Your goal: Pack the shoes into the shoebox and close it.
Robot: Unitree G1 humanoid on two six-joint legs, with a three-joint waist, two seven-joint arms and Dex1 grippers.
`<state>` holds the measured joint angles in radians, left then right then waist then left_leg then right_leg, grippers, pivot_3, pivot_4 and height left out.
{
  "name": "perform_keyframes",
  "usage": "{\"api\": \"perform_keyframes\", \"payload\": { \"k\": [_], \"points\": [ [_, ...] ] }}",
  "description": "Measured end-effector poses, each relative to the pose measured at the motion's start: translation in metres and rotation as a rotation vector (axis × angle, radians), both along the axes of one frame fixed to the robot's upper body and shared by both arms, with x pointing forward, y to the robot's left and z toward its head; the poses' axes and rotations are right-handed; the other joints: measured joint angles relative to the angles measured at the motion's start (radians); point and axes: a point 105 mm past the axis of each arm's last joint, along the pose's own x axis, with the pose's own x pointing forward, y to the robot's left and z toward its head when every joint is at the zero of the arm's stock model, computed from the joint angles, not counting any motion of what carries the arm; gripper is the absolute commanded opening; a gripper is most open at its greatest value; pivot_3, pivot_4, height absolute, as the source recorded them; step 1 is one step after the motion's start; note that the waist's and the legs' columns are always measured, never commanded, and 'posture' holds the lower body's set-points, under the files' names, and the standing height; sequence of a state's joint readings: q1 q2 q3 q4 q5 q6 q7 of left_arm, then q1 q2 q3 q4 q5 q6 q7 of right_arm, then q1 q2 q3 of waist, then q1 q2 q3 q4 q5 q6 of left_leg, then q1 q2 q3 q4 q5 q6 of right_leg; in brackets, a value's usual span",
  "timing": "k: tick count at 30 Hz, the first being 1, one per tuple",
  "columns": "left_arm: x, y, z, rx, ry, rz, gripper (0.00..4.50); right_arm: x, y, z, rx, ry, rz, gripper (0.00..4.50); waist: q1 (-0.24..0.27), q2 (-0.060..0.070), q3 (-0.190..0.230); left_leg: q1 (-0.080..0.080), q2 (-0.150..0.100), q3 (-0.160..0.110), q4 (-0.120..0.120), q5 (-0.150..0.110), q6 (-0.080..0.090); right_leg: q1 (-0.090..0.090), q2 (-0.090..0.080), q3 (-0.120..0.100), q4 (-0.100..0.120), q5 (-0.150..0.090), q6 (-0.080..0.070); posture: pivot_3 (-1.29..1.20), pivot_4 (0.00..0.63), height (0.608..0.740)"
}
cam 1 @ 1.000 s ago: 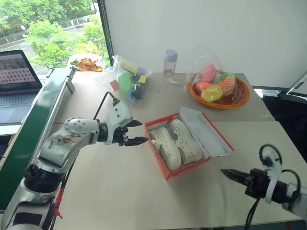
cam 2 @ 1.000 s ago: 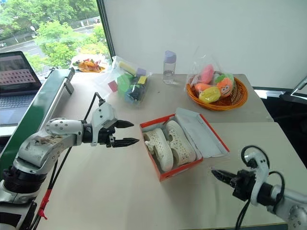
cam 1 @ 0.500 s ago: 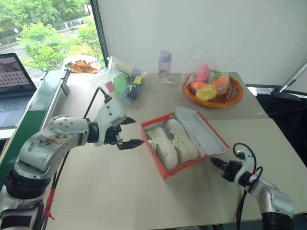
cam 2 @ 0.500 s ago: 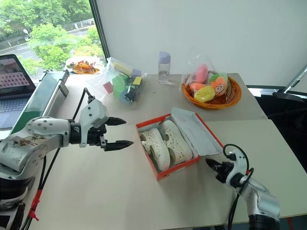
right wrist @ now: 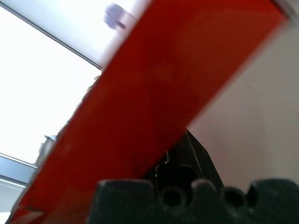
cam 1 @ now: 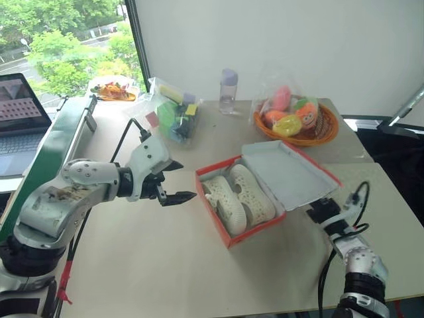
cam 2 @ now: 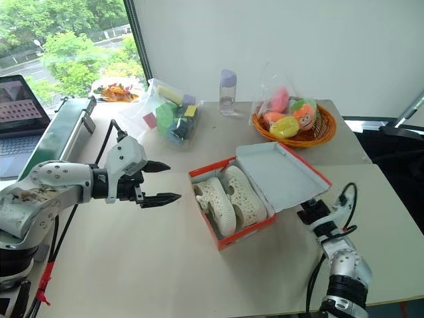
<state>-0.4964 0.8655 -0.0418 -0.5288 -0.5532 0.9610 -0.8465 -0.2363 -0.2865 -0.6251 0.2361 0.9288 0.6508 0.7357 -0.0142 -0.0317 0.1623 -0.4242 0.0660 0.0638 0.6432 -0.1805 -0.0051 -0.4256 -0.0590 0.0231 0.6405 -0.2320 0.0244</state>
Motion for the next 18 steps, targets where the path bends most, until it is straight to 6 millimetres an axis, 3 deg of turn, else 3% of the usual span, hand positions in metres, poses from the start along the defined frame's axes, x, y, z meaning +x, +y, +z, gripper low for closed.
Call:
{"api": "perform_keyframes", "payload": {
  "k": [2,5,8,12,18],
  "points": [
    [0.0,0.0,0.0,0.001,0.0,0.0,4.44,-0.007,0.001,0.034,-0.009,-0.108,0.05,0.0,0.001,0.0,0.0,0.001,0.0,0.0,0.0,0.0,0.0,0.001,0.0,0.0,0.0,0.0,0.001,0.0,0.15,0.74],
    [0.0,0.0,-0.001,0.003,0.003,0.0,4.44,-0.018,0.01,0.059,-0.011,-0.177,0.129,0.0,0.001,0.0,0.0,0.002,0.0,-0.001,0.0,0.0,0.0,0.002,0.0,-0.001,0.0,-0.001,0.001,0.0,0.15,0.74],
    [0.0,0.0,-0.002,0.004,0.006,-0.002,4.44,-0.026,0.026,0.062,-0.037,-0.161,0.213,0.0,0.001,0.001,0.0,0.001,0.0,0.0,0.0,0.0,0.0,0.001,0.0,0.0,0.0,-0.001,0.001,0.0,0.15,0.74],
    [0.0,0.0,-0.003,0.004,0.005,-0.002,4.44,-0.032,0.062,0.07,-0.161,-0.145,0.367,0.0,-0.004,0.001,0.001,0.001,0.0,0.0,0.0,0.0,0.0,0.0,0.001,0.0,0.0,-0.001,0.001,0.0,0.15,0.74],
    [-0.001,0.003,-0.008,0.008,0.019,0.013,4.44,-0.031,0.11,0.059,-0.38,-0.069,0.569,0.0,0.0,0.0,0.001,0.0,0.0,0.0,0.0,0.0,0.0,0.0,0.0,0.0,-0.001,-0.001,0.001,0.0,0.15,0.74]
  ]
}}
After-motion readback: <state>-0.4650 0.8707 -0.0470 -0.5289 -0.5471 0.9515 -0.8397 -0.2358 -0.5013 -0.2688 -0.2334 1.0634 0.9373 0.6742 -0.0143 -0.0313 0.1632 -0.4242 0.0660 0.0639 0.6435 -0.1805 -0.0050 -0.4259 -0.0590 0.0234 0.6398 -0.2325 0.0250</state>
